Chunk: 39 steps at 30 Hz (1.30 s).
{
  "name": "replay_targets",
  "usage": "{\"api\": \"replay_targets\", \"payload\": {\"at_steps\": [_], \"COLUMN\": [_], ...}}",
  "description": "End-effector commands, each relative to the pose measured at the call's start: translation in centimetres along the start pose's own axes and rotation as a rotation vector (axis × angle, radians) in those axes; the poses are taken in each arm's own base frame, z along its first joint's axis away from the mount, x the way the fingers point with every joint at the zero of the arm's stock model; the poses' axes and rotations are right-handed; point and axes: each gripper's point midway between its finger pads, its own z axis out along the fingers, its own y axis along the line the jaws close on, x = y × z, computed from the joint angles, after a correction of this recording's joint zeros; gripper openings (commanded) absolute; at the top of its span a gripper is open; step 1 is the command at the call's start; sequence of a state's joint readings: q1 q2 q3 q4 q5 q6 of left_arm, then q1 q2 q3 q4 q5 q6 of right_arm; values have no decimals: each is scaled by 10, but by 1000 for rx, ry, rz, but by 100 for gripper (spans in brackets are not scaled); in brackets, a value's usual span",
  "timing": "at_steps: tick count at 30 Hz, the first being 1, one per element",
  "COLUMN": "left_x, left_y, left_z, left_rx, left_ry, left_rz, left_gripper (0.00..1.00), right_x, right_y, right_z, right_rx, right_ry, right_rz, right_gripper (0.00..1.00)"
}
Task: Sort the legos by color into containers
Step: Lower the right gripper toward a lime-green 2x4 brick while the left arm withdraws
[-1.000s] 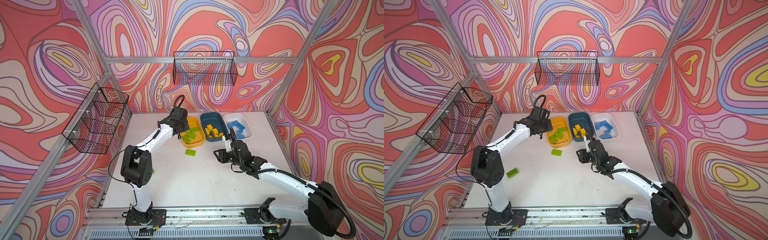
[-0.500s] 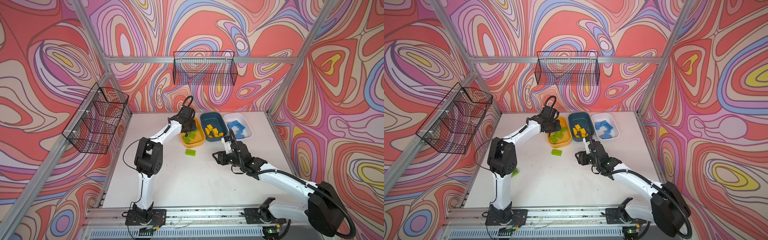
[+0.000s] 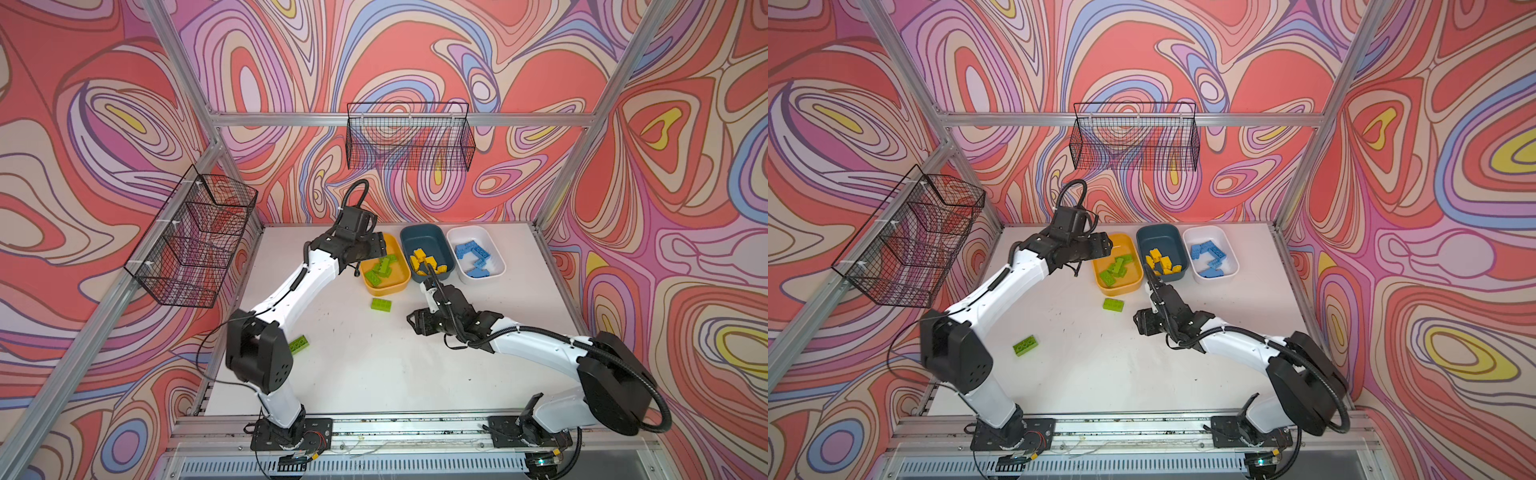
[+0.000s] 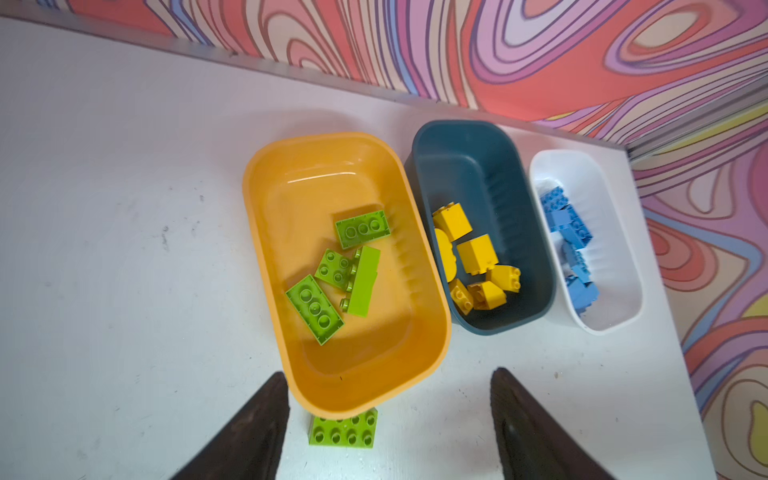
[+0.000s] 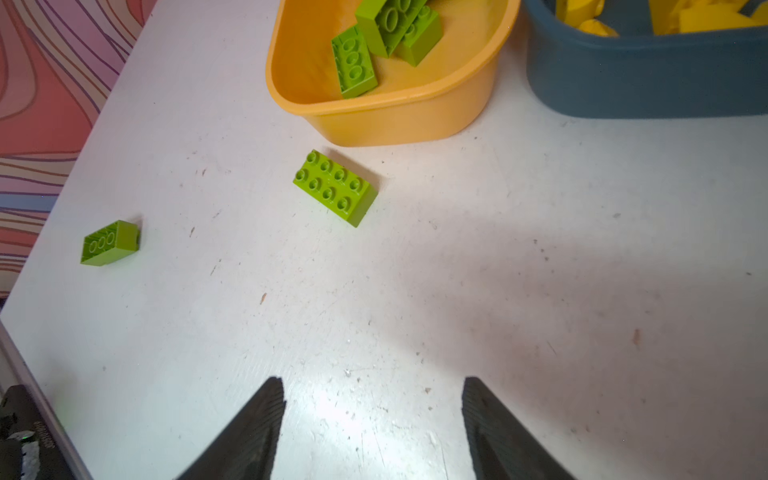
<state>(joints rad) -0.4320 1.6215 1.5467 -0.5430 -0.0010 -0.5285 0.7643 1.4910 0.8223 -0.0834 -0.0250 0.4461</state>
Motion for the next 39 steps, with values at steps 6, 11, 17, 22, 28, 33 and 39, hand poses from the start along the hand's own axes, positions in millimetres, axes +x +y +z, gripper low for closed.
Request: {"api": "replay_targets", "payload": {"at_steps": [6, 11, 17, 22, 28, 33, 39], "left_x": [18, 43, 72, 90, 105, 110, 121], "left_y": [36, 62, 93, 111, 124, 132, 148], "left_z": [-113, -156, -187, -203, -211, -215, -207], "left_rx": [-48, -89, -139, -160, -179, -201, -255], "left_ry": [-127, -159, -193, -228, -237, -256, -256], "left_rz": [44, 51, 43, 39, 64, 83, 57], "left_gripper": [77, 78, 86, 90, 92, 93, 93], "right_x": [-4, -7, 7, 7, -7, -13, -12], "right_y": [24, 17, 27, 31, 37, 39, 29], "right_z": [42, 66, 91, 96, 98, 111, 121], "right_rx": [30, 128, 275, 310, 316, 358, 447], "right_ry": [66, 34, 9, -58, -133, -122, -133], "right_rz": [-88, 19, 56, 162, 228, 216, 263], "right_gripper": [75, 78, 82, 89, 98, 98, 97]}}
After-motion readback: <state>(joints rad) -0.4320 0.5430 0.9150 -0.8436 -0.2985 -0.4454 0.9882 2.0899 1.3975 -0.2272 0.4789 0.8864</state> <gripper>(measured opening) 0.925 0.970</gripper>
